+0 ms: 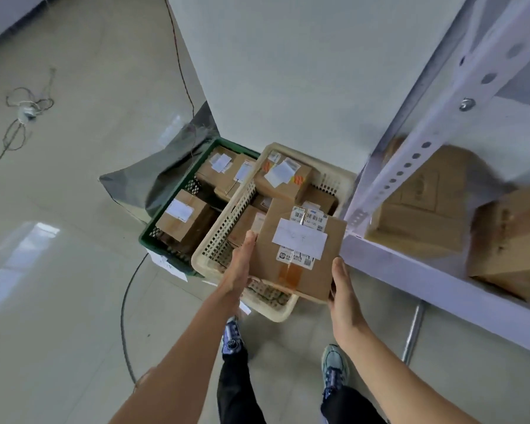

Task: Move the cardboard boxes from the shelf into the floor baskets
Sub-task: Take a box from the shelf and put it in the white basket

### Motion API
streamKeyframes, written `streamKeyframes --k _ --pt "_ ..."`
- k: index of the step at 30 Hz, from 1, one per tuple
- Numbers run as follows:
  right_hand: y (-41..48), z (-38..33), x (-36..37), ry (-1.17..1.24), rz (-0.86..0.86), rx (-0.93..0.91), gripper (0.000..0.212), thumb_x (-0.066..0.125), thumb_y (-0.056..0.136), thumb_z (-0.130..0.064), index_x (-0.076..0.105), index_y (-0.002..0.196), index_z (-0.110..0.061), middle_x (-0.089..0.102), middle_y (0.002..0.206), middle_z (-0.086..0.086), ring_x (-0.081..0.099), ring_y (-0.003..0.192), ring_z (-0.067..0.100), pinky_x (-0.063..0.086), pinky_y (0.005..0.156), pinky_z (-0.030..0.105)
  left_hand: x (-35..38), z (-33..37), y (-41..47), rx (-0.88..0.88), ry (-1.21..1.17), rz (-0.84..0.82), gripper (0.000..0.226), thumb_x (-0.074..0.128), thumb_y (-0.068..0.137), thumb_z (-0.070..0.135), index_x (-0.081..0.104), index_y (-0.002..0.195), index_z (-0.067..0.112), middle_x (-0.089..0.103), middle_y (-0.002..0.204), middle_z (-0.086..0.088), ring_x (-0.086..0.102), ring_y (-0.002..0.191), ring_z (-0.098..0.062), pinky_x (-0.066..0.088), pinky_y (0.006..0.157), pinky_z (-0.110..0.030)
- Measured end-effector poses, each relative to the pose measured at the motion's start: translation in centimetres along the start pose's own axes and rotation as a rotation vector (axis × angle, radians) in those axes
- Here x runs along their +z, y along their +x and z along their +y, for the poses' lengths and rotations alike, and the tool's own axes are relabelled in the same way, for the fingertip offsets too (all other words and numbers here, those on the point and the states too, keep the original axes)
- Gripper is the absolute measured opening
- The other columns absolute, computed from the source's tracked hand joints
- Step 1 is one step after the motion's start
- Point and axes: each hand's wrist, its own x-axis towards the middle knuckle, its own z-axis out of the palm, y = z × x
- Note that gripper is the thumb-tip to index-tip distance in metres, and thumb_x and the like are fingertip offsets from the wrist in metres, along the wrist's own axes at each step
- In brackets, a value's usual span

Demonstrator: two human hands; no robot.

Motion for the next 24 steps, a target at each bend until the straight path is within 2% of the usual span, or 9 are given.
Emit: streamKeyframes --k 1,4,7,11,14,16,19,21,24 --pt "1.8 0.1 0.9 0.009 0.034 -0.008 0.131 0.059 0.053 -0.105 0.025 0.165 -0.046 0.037 0.17 -0.013 0.034 0.156 0.013 0.025 0.13 0.051 -0.5 0.4 2.1 0.006 0.018 -0.036 0.072 0.03 0.085 0.084 0.056 0.139 0.044 0.059 0.122 0.016 0.047 0.128 -0.018 0.031 0.123 -0.054" --pt "7.2 1.1 2.8 0.029 0.167 -0.023 0.116 0.056 0.065 -0.098 0.03 0.164 -0.044 0.041 0.167 -0.015 0.036 0.155 0.011 0.025 0.13 0.05 -1.7 0.9 8.9 0.006 0.075 -0.168 0.04 0.022 0.106 0.072 0.055 0.112 0.051 0.051 0.117 0.023 0.04 0.128 -0.01 0.027 0.124 -0.052" --pt "12.4 2.3 3.8 0.045 0.278 -0.023 0.107 0.051 0.074 -0.09 0.026 0.166 -0.042 0.033 0.171 -0.016 0.03 0.158 0.009 0.021 0.131 0.047 -2.2 1.5 15.5 0.014 0.157 -0.303 0.043 0.019 0.112 0.066 0.06 0.114 0.053 0.06 0.118 0.029 0.056 0.112 0.002 0.03 0.12 -0.046" --pt "18.5 4.4 4.7 0.051 0.353 -0.025 0.116 0.052 0.067 -0.1 0.026 0.165 -0.044 0.031 0.172 -0.016 0.029 0.158 0.01 0.021 0.131 0.05 -1.9 1.4 23.3 0.002 0.191 -0.359 0.044 0.022 0.112 0.067 0.062 0.116 0.05 0.071 0.094 0.041 0.064 0.088 0.021 0.037 0.1 -0.033" --pt "22.4 6.9 5.6 0.073 0.372 -0.017 0.105 0.052 0.077 -0.091 0.028 0.165 -0.04 0.033 0.171 -0.016 0.032 0.156 0.009 0.024 0.131 0.049 -2.4 -0.4 28.0 -0.019 0.208 -0.34 0.046 0.023 0.111 0.067 0.063 0.123 0.048 0.071 0.1 0.038 0.065 0.091 0.02 0.04 0.099 -0.033" --pt "24.9 8.8 6.5 0.083 0.373 0.021 0.106 0.052 0.074 -0.09 0.026 0.165 -0.042 0.03 0.168 -0.024 0.029 0.153 0.002 0.02 0.131 0.046 -3.1 -1.9 30.8 -0.038 0.226 -0.318 0.048 0.023 0.111 0.068 0.062 0.129 0.049 0.069 0.113 0.033 0.063 0.102 0.013 0.041 0.109 -0.039" --pt "28.6 11.4 7.7 0.107 0.325 0.063 0.107 0.052 0.072 -0.09 0.022 0.165 -0.046 0.025 0.169 -0.026 0.024 0.145 -0.005 0.016 0.132 0.045 -4.4 -3.6 34.3 -0.107 0.229 -0.271 0.068 0.027 0.104 0.078 0.055 0.153 0.04 0.063 0.15 0.006 0.058 0.138 -0.016 0.031 0.128 -0.052" --pt "31.1 12.9 8.3 0.12 0.295 0.089 0.108 0.052 0.071 -0.09 0.024 0.165 -0.046 0.025 0.171 -0.022 0.025 0.15 -0.001 0.018 0.131 0.047 -5.1 -4.6 36.6 -0.149 0.258 -0.232 0.082 0.03 0.101 0.082 0.049 0.163 0.03 0.055 0.163 -0.003 0.049 0.152 -0.028 0.03 0.131 -0.058" --pt "34.7 14.5 9.2 0.13 0.26 0.101 0.105 0.05 0.074 -0.09 0.026 0.165 -0.044 0.032 0.171 -0.016 0.029 0.156 0.011 0.021 0.13 0.052 -5.6 -5.9 40.0 -0.138 0.267 -0.178 0.077 0.03 0.104 0.08 0.052 0.161 0.033 0.056 0.162 -0.003 0.049 0.151 -0.03 0.033 0.129 -0.057"
